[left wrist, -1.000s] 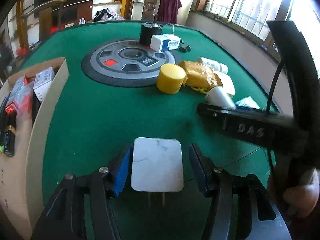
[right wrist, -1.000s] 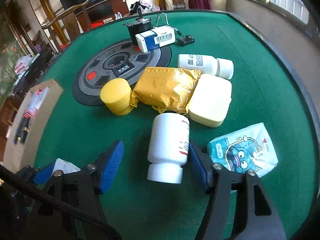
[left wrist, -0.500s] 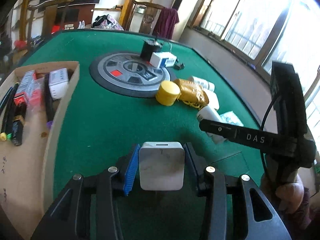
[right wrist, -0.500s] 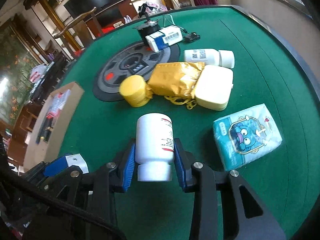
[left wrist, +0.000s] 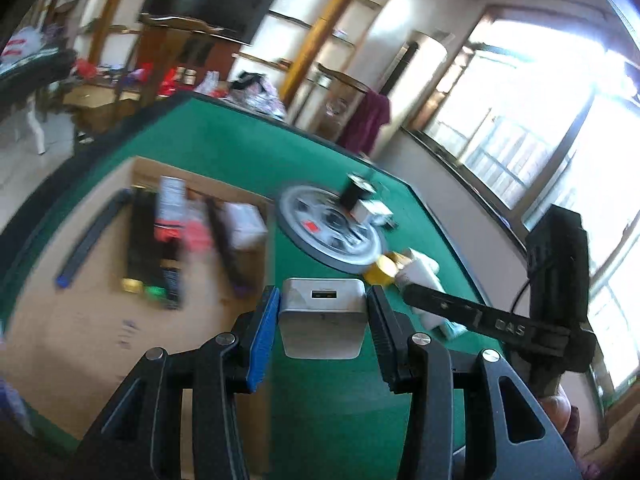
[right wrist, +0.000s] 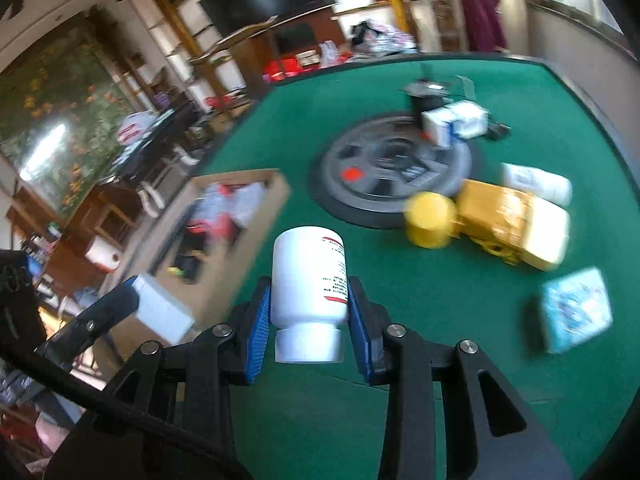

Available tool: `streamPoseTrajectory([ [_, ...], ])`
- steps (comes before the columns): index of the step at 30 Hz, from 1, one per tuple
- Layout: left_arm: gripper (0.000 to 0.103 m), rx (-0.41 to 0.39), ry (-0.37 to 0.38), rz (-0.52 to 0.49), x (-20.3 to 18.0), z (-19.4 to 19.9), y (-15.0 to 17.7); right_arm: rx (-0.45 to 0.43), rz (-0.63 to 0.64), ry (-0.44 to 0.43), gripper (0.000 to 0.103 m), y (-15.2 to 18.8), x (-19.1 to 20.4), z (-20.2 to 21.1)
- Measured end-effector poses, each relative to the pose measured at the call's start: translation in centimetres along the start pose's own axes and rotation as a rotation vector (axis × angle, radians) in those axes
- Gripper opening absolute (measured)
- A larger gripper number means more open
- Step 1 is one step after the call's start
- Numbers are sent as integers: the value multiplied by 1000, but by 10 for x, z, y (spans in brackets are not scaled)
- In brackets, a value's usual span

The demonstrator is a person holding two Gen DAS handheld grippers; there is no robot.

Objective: Organize objects
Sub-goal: 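Carry the charger and pill bottle into the tray and lower them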

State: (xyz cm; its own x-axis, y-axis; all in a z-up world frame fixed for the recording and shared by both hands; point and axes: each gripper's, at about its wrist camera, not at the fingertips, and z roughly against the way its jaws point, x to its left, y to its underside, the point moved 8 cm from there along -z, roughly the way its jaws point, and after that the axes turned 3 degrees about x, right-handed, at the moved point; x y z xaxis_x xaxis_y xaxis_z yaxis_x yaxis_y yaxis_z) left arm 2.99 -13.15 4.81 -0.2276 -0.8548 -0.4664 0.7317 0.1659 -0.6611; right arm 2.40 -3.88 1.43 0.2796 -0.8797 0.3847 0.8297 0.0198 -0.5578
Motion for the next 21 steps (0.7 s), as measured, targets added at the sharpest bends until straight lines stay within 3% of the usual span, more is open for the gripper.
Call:
streamPoseTrajectory([
  [10,39,-5,-130,116,90,12,-5,108,99,-105,34,-2,78,-64],
  [21,39,77,-219,192,146,-11,-5,218,100,-77,34,9,91,-127],
])
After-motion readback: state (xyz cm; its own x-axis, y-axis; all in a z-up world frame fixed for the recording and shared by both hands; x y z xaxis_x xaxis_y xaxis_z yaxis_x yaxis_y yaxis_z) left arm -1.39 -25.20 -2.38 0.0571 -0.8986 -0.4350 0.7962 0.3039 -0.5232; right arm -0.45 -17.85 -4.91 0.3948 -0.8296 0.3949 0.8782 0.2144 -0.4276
